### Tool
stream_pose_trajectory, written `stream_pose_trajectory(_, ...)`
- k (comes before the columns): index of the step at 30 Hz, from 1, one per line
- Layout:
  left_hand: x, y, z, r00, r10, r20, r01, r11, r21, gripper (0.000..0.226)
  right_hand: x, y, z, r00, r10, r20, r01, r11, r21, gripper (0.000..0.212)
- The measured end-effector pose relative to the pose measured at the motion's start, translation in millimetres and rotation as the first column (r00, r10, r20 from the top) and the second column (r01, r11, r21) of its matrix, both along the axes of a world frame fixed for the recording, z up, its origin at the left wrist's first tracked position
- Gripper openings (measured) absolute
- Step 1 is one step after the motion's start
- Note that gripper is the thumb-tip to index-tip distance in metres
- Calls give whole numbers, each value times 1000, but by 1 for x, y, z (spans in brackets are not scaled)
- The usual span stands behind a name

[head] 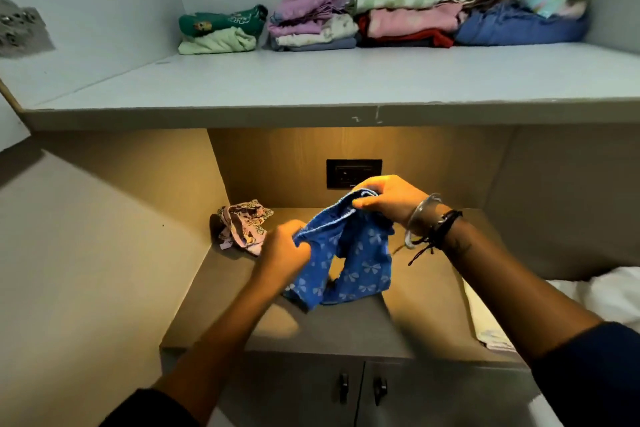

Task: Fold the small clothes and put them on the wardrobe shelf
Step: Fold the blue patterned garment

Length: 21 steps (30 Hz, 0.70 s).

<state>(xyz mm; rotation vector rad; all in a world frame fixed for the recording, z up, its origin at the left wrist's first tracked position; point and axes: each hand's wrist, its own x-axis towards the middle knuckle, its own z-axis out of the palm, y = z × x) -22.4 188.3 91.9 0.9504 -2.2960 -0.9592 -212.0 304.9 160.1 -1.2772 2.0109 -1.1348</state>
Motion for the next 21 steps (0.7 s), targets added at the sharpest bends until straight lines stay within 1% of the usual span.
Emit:
stream_pose_trajectory(1, 6, -10, 7, 999, -31, -33, 32, 999, 36, 19, -6, 8, 1, 997, 39, -64, -36, 998, 48, 14)
stream_pose_trajectory(3, 19, -28, 23, 993, -92, -77, 97, 994, 56, 12, -17, 23, 2, 978, 122, -172, -96, 984, 150, 11)
stream_pose_trajectory(5, 30, -42, 40, 985, -154, -84, 162, 981, 108, 7, -25, 37, 4, 967, 162, -197, -124, 974, 190, 9)
stream_pose_trajectory(7, 38, -52, 57, 965, -243, -100, 260, 938, 227, 5, -31, 46, 7, 972, 162, -172, -139, 981, 138, 14)
stream_pose_trajectory(9, 42, -59, 74, 945, -311, -100, 327, 908, 261, 10, -34, 51, 9, 983, 135, -123, -129, 990, 54, 19)
stream_pose_trajectory(10, 42, -61, 80, 944, -311, -109, 329, 905, 270, 14, -34, 52, 9, 991, 107, -80, -106, 994, 10, 22)
stream_pose_trajectory(11, 40, -61, 83, 953, -279, -123, 302, 912, 276, 16, -33, 52, 8, 998, 58, -33, -59, 998, -31, 23)
stream_pose_trajectory(13, 32, -53, 85, 977, -151, -148, 182, 956, 232, 15, -25, 48, 4, 995, -94, 37, 97, 989, -110, 22)
stream_pose_trajectory(14, 27, -46, 83, 982, -82, -168, 115, 973, 200, 15, -18, 44, 1, 983, -183, 22, 184, 972, -149, 21)
stream_pose_trajectory(15, 21, -38, 81, 979, -21, -201, 58, 982, 179, 16, -11, 39, -1, 962, -272, -37, 260, 946, -192, 22)
stream_pose_trajectory(17, 11, -18, 77, 960, 80, -270, -54, 993, 104, 19, 7, 30, -6, 897, -416, -152, 358, 884, -301, 30)
stream_pose_trajectory(19, 3, 5, 72, 941, 131, -311, -125, 991, 40, 26, 28, 25, -9, 845, -498, -193, 394, 826, -403, 38)
stream_pose_trajectory(21, -5, 28, 68, 941, 121, -317, -100, 992, 81, 35, 49, 22, -13, 820, -526, -227, 386, 800, -460, 40)
